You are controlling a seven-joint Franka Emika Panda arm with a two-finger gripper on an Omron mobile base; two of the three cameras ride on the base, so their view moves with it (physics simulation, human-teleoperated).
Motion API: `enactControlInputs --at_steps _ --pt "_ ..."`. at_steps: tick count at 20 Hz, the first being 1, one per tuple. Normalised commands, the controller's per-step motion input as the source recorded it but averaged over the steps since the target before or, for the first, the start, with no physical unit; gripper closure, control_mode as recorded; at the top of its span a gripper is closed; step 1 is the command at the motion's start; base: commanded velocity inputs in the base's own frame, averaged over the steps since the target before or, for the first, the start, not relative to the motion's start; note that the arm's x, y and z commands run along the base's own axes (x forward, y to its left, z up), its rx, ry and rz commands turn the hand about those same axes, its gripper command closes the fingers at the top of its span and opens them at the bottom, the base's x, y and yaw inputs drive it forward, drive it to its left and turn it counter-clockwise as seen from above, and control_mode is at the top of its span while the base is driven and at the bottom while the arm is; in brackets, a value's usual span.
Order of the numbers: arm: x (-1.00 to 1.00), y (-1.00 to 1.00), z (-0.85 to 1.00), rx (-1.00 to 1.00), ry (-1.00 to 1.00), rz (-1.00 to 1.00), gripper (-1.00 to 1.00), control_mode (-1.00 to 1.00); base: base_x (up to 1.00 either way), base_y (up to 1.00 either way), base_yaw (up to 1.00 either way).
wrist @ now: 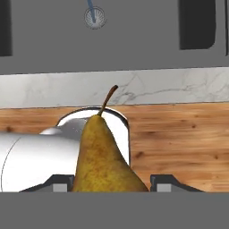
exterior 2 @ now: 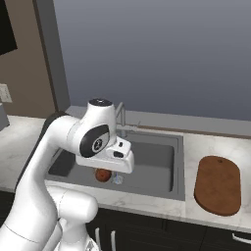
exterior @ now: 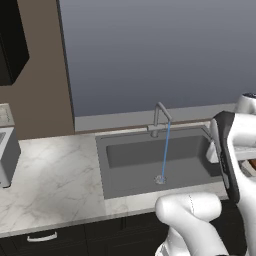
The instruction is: Pick the pear from the sink and place it on the cutting board to airdry. Then turn off the sink faucet.
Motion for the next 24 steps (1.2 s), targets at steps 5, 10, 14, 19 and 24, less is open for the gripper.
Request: enactControlInputs --at_steps 5,10,14,19,24 --pt "-0.07 -0.48 0.11 0.02 -0.05 -0.06 1.0 -1.0 0.0 0.0 0.0" --pt "0.0 -0.46 0.0 0.09 -0.06 -0.05 1.0 -1.0 0.0 0.0 0.0" --pt "0.06 -0.32 0.0 -0.1 -0.13 0.0 1.0 -1.0 0.0 0.0 0.0" --pt "0.0 -0.34 0.0 -0.19 -0.16 -0.04 1.0 -1.0 0.0 0.0 0.0" --pt "0.0 -0.53 0.0 -0.09 -0.07 -0.1 1.0 -1.0 0.0 0.0 0.0"
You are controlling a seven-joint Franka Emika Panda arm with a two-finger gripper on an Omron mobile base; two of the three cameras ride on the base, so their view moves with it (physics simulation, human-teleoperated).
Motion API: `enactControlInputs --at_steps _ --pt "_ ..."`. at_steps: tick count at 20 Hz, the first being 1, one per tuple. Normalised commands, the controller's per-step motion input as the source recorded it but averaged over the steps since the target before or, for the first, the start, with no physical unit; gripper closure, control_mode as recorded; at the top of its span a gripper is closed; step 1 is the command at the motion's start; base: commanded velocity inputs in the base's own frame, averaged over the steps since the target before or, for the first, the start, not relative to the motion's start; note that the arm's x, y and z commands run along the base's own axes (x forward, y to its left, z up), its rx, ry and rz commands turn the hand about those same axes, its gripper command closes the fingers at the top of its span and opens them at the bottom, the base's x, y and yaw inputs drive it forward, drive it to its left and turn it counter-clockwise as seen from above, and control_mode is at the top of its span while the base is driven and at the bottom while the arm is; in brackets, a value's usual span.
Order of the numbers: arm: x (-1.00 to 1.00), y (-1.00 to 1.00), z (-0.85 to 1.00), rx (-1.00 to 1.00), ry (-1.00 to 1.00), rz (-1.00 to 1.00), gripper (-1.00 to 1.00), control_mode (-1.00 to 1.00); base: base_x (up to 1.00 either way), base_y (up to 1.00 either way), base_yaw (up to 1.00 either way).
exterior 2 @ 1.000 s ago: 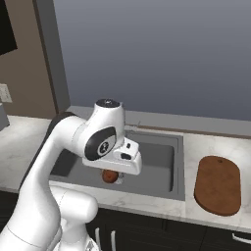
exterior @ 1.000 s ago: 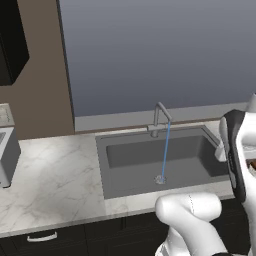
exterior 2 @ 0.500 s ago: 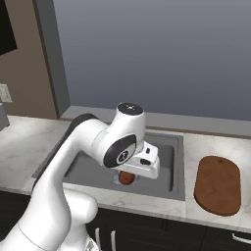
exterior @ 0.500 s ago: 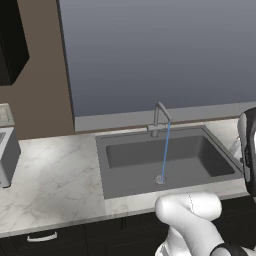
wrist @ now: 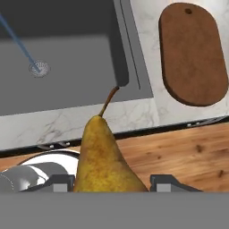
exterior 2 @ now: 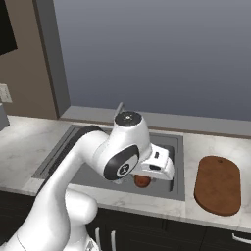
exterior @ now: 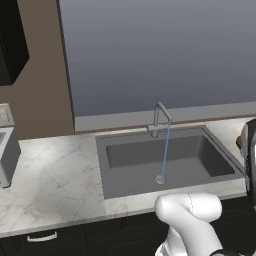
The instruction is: Pick the pear from the sink and place it on the cutting board to airdry. Then turn off the sink faucet.
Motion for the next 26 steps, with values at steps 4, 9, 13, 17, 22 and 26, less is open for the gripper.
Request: enactControlInputs --at_steps 4,9,13,17,22,26 --pt "0.1 -0.63 0.03 0.01 0.12 -0.15 1.0 -1.0 0.0 0.0 0.0" --pt "0.1 -0.44 0.0 -0.03 -0.01 -0.14 1.0 -1.0 0.0 0.0 0.0" --pt "0.06 -0.29 -0.07 -0.11 -0.11 -0.06 1.0 -1.0 0.0 0.0 0.0" --pt "0.27 -0.32 -0.01 -0.05 -0.04 -0.06 1.0 -1.0 0.0 0.0 0.0" --pt "0.4 -0.35 0.0 -0.01 -0.01 -0.05 1.0 -1.0 0.0 0.0 0.0" --pt "0.47 -0.4 0.0 0.0 0.05 -0.04 1.0 -1.0 0.0 0.0 0.0"
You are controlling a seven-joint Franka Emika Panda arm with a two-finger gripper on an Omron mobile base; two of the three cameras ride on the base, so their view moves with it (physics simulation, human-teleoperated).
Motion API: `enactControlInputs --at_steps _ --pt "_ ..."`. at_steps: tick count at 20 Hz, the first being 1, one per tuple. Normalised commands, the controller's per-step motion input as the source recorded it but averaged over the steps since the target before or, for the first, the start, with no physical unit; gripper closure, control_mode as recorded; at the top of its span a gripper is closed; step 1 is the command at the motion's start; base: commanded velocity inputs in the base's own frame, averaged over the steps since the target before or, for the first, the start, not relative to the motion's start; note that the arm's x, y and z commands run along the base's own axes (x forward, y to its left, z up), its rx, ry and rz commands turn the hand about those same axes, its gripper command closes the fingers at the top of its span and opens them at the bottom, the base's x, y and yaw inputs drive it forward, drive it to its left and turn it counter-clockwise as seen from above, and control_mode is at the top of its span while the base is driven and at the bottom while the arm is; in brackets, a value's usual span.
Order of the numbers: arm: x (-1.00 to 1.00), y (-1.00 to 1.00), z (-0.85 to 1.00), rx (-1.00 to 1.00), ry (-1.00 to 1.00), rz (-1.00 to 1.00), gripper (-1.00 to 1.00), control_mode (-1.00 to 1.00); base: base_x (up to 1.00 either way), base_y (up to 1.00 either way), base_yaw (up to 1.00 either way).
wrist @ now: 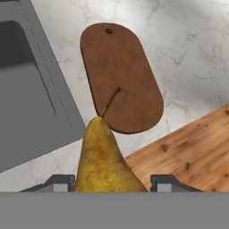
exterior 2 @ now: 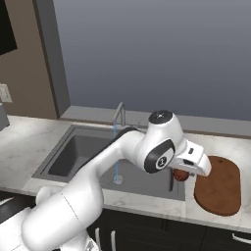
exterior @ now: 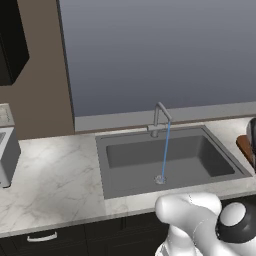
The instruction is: Pick the pear from the sink and place it on the cutting board to airdry. Then turn off the sink faucet.
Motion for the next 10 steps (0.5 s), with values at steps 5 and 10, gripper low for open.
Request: enactControlInputs --at_steps 5,10 --pt "0.37 -0.36 0.0 0.01 0.02 0.0 1.0 -1.0 0.0 0.0 0.0" --pt "0.28 -0.29 -0.03 0.04 0.0 0.0 1.0 -1.0 0.0 0.0 0.0"
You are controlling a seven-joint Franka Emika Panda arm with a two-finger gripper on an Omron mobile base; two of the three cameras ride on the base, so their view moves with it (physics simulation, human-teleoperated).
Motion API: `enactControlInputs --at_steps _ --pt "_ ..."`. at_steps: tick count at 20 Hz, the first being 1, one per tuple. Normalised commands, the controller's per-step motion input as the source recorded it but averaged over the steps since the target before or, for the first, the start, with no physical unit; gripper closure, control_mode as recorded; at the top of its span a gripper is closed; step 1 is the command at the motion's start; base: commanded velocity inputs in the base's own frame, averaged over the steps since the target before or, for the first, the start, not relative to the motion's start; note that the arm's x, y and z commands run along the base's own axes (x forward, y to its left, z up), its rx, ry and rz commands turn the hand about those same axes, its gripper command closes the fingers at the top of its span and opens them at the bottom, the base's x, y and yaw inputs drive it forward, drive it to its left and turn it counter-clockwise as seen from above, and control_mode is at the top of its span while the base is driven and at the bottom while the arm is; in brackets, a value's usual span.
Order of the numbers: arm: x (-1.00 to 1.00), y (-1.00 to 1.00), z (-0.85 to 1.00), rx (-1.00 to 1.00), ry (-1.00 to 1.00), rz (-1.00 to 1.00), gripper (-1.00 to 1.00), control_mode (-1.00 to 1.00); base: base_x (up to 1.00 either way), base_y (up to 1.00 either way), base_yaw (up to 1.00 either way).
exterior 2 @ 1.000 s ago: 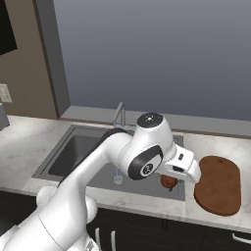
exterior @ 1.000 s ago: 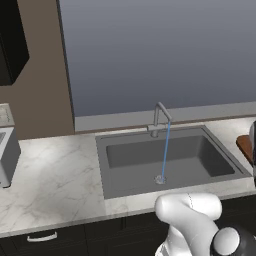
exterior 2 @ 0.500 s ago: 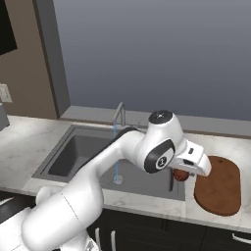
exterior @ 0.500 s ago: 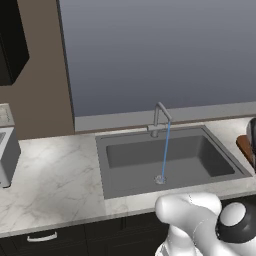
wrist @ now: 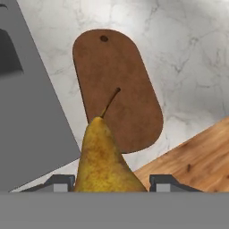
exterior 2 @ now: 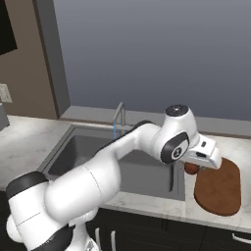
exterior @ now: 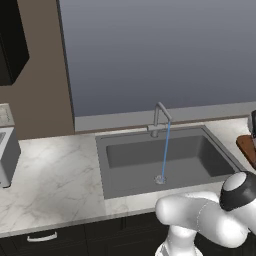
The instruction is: Pick the pear from the sink and place it on the cutting board to airdry. Then turn off the sink faucet.
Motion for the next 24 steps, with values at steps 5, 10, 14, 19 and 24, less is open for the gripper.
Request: enactControlInputs --at_steps 5,10,14,19,24 --pt "0.29 -0.29 -0.1 0.05 0.0 0.0 1.0 -1.0 0.0 0.0 0.0" --pt "0.27 -0.23 -0.27 0.04 0.0 0.0 1.0 -1.0 0.0 0.0 0.0" --pt "0.22 -0.17 -0.36 0.06 0.01 0.01 1.0 -1.0 0.0 0.0 0.0" --pt "0.09 -0.18 -0.28 0.03 0.0 0.01 1.0 -1.0 0.0 0.0 0.0" --pt "0.0 -0.29 -0.21 0.03 0.0 0.01 1.0 -1.0 0.0 0.0 0.0"
